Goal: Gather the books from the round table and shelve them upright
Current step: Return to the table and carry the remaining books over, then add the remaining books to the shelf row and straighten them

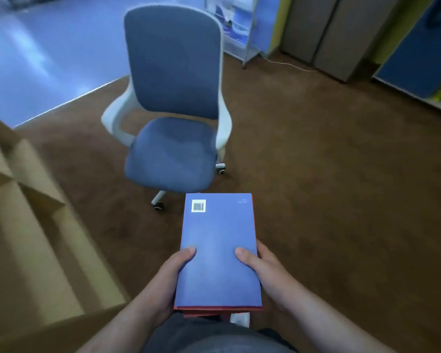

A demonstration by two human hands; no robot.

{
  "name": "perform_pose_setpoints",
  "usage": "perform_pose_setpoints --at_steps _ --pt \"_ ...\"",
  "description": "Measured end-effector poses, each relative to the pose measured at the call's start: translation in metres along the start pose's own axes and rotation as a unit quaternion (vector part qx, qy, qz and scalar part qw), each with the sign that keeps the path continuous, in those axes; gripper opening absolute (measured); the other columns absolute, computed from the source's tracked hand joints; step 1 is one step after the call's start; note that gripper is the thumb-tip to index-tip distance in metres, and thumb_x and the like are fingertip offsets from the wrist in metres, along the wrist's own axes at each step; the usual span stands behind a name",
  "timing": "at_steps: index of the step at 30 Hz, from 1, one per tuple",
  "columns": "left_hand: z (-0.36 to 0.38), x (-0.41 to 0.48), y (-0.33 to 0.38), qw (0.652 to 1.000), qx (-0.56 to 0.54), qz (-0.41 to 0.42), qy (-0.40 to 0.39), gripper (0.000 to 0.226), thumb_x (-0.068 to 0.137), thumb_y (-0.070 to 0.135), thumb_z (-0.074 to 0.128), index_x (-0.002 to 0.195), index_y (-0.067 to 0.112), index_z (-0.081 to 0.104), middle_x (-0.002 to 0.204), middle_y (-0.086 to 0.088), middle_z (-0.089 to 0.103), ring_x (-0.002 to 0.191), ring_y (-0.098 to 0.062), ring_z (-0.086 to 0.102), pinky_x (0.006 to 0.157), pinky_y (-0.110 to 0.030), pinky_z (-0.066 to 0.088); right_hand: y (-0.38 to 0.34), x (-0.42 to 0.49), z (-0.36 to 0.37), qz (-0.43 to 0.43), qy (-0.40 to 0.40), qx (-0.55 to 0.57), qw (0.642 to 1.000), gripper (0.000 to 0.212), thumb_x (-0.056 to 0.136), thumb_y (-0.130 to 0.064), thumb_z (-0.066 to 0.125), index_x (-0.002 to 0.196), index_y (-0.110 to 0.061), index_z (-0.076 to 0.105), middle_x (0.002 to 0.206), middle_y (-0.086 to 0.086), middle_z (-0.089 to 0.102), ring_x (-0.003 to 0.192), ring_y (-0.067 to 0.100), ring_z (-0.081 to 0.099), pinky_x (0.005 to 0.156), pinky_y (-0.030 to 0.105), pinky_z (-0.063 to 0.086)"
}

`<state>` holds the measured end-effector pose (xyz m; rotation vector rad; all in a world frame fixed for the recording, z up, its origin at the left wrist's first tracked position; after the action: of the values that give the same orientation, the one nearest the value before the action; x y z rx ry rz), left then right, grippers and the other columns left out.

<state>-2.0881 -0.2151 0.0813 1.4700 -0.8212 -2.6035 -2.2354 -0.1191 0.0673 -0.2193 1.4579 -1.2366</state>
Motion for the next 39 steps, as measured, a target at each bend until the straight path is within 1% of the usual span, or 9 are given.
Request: perform_pose_setpoints --at_steps 5,10,14,18,25,29,32,37,39 --pt "-0.048 0.002 0.042 0.991 -0.117 0.034 0.061 0.050 0.091 0.036 0.053 0.131 0.007 0.061 0.125 -0.023 0.068 0.115 -0.042 0.066 0.105 -0.054 0.046 -0.037 0.070 0.061 0.022 -0.101 -0.073 0.992 0.055 0.076 -0.030 0.070 0.127 -0.012 0.059 0.111 0.004 0.077 0.096 0.022 0.076 0.073 0.029 0.060" --pt "-0.109 0.011 0.106 0.977 -0.168 0.081 0.108 0.048 0.086 0.036 0.056 0.124 0.008 0.064 0.117 -0.021 0.073 0.093 -0.035 0.075 0.072 -0.041 0.061 -0.072 0.146 0.142 0.035 -0.166 -0.124 0.978 0.070 0.069 -0.036 0.078 0.130 -0.009 0.056 0.115 0.008 0.076 0.098 0.025 0.075 0.073 0.030 0.060" --pt "-0.154 0.013 0.152 0.964 -0.213 0.099 0.126 0.048 0.090 0.040 0.053 0.127 0.011 0.062 0.118 -0.020 0.073 0.096 -0.035 0.074 0.072 -0.040 0.060 -0.098 0.194 0.208 0.053 -0.213 -0.147 0.964 0.064 0.072 -0.032 0.076 0.128 -0.009 0.056 0.117 0.009 0.075 0.100 0.026 0.075 0.073 0.030 0.060" --pt "-0.187 0.001 0.190 0.938 -0.293 0.133 0.132 0.040 0.099 0.035 0.046 0.125 0.010 0.063 0.113 -0.019 0.075 0.088 -0.032 0.077 0.060 -0.036 0.061 -0.119 0.224 0.274 0.061 -0.273 -0.178 0.944 0.055 0.080 -0.026 0.069 0.131 -0.012 0.056 0.119 0.005 0.075 0.105 0.026 0.073 0.077 0.031 0.061" --pt "-0.241 -0.024 0.227 0.877 -0.372 0.224 0.208 0.037 0.098 0.030 0.046 0.119 0.008 0.066 0.105 -0.018 0.077 0.079 -0.029 0.077 0.062 -0.035 0.059 -0.130 0.268 0.376 0.088 -0.378 -0.276 0.879 0.058 0.083 -0.032 0.069 0.135 -0.015 0.053 0.125 0.004 0.072 0.111 0.026 0.071 0.088 0.036 0.059" --pt "-0.282 -0.033 0.233 0.817 -0.402 0.259 0.322 0.028 0.099 0.026 0.049 0.110 0.008 0.068 0.090 -0.011 0.080 0.070 -0.022 0.077 0.058 -0.028 0.056 -0.128 0.291 0.436 0.109 -0.441 -0.320 0.831 0.057 0.081 -0.035 0.069 0.133 -0.016 0.054 0.123 0.005 0.073 0.111 0.027 0.071 0.097 0.045 0.057" --pt "-0.303 -0.035 0.237 0.767 -0.452 0.272 0.366 0.028 0.099 0.026 0.050 0.108 0.008 0.069 0.089 -0.010 0.080 0.070 -0.021 0.077 0.068 -0.035 0.053 -0.123 0.309 0.481 0.131 -0.492 -0.359 0.783 0.059 0.082 -0.034 0.069 0.135 -0.015 0.054 0.125 0.007 0.072 0.114 0.029 0.069 0.101 0.051 0.053" --pt "-0.326 -0.029 0.245 0.642 -0.570 0.295 0.419 0.035 0.085 0.030 0.057 0.110 0.008 0.069 0.094 -0.010 0.080 0.075 -0.022 0.077 0.073 -0.038 0.052 -0.113 0.338 0.556 0.184 -0.570 -0.417 0.683 0.062 0.077 -0.037 0.080 0.131 -0.019 0.055 0.117 0.003 0.075 0.105 0.028 0.073 0.088 0.044 0.061" --pt "-0.326 -0.023 0.249 0.603 -0.597 0.309 0.430 0.030 0.087 0.030 0.057 0.107 0.011 0.069 0.091 -0.008 0.080 0.072 -0.020 0.077 0.066 -0.034 0.056 -0.109 0.342 0.578 0.198 -0.597 -0.441 0.641 0.067 0.074 -0.044 0.085 0.129 -0.022 0.057 0.117 0.002 0.075 0.105 0.028 0.073 0.084 0.043 0.061"
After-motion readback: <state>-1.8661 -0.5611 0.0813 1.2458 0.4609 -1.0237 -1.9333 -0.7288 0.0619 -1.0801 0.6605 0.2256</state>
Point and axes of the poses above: each hand's wrist, its own x-axis towards the middle knuckle, its own z-axis out of the palm, y = z × x, the point moved 7 cm from there along x, towards the middle knuckle
